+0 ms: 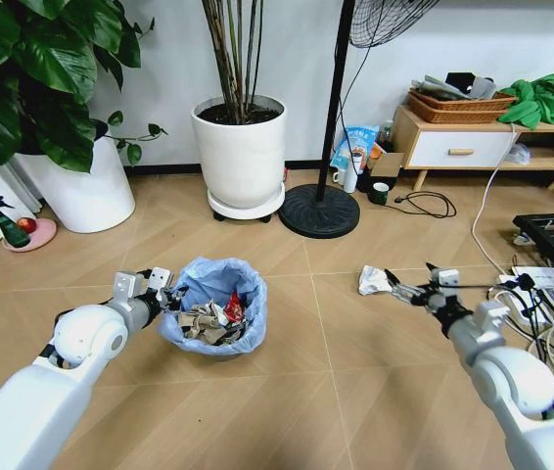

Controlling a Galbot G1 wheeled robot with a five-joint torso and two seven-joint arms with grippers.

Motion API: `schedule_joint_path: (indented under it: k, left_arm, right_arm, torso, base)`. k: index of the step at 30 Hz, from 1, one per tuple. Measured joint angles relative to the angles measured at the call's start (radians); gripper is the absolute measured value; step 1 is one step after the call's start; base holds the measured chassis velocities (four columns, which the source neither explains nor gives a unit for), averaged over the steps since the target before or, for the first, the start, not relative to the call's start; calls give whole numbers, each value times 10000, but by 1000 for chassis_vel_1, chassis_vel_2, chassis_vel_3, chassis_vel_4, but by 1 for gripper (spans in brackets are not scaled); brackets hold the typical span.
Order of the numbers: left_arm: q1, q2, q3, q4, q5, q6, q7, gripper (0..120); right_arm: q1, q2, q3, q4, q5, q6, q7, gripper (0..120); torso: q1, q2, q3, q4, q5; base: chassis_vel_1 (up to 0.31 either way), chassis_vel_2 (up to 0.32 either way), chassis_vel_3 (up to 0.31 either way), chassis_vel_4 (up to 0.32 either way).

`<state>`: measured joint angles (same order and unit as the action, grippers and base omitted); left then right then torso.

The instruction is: Pick up the trash bin and place the garbage on the floor into it.

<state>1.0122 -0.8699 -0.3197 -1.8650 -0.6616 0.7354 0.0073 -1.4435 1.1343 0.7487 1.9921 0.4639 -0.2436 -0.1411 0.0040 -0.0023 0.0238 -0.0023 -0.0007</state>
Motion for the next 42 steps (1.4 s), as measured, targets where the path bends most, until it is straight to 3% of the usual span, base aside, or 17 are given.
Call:
schedule_joint_path:
  k: [8, 42]
  left_arm:
    - [0, -5, 58, -120, -12, 0, -41, 0]
    - [41, 48, 135, -275, -79, 0, -170, 0]
  right_arm:
    - [-341, 204, 524, 29, -71, 179, -302, 100]
    - [-194, 22, 165, -430, -122, 257, -422, 100]
  torso:
    - [-1, 0, 0, 1, -2]
    - [1, -2, 1, 0, -4]
  base:
    - [0, 0, 0, 0]
    - [-105, 102, 101, -98]
